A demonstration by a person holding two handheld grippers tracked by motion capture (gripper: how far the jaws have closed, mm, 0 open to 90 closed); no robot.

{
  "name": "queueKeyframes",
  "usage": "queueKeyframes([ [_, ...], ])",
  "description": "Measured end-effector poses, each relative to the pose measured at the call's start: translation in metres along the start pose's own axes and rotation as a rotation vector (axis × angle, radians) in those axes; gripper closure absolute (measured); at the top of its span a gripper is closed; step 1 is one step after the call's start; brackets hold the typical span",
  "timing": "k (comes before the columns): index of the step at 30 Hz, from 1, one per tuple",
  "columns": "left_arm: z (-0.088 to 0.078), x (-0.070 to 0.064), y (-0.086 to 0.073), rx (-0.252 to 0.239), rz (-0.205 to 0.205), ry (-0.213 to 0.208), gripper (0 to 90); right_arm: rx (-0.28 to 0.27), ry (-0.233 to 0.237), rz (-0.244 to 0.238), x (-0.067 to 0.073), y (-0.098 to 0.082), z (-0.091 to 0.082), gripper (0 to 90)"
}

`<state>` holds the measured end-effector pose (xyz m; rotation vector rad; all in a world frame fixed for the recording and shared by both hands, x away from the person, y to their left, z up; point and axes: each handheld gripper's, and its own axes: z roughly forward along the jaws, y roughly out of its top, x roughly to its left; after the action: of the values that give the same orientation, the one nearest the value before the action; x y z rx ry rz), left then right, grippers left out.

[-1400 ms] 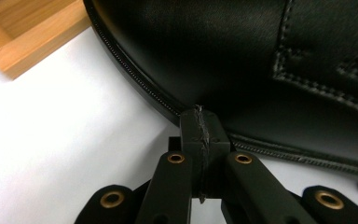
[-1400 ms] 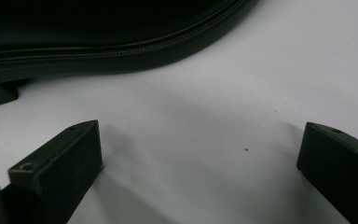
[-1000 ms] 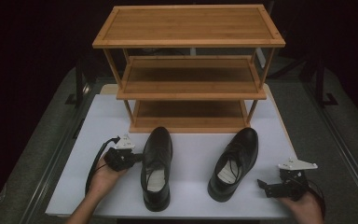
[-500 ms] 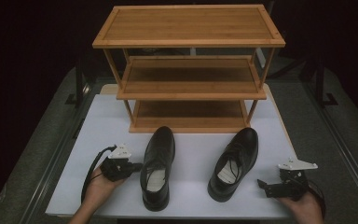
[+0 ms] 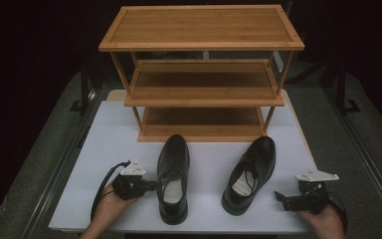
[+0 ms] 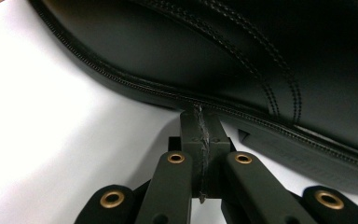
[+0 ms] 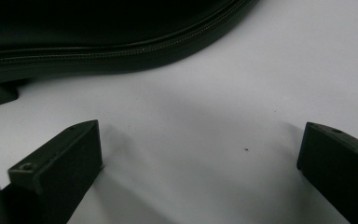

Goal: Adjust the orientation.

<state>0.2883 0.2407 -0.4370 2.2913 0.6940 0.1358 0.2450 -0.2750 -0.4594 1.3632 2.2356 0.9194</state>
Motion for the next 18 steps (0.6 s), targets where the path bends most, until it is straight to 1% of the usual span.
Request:
queueKeyframes([
  [3, 0.004, -0.001, 0.004, 0.001, 0.008, -0.006, 90.0, 0.0, 0.0, 0.0, 0.0, 0.0, 0.0, 0.0],
  [4, 0.008, -0.002, 0.008, 0.004, 0.023, -0.009, 90.0, 0.0, 0.0, 0.0, 0.0, 0.0, 0.0, 0.0],
  [8, 0.014, -0.002, 0.013, 0.0, 0.03, -0.013, 90.0, 0.0, 0.0, 0.0, 0.0, 0.0, 0.0, 0.0],
  [13, 0.014, -0.001, 0.013, -0.003, 0.027, -0.016, 90.0, -0.001, 0.001, 0.001, 0.0, 0.0, 0.0, 0.0],
  [17, 0.01, 0.0, 0.012, -0.006, 0.038, 0.0, 90.0, -0.001, 0.001, 0.0, 0.0, 0.0, 0.0, 0.0],
  [18, 0.008, 0.001, 0.011, -0.006, 0.032, 0.005, 90.0, -0.001, 0.001, 0.0, 0.0, 0.0, 0.0, 0.0],
])
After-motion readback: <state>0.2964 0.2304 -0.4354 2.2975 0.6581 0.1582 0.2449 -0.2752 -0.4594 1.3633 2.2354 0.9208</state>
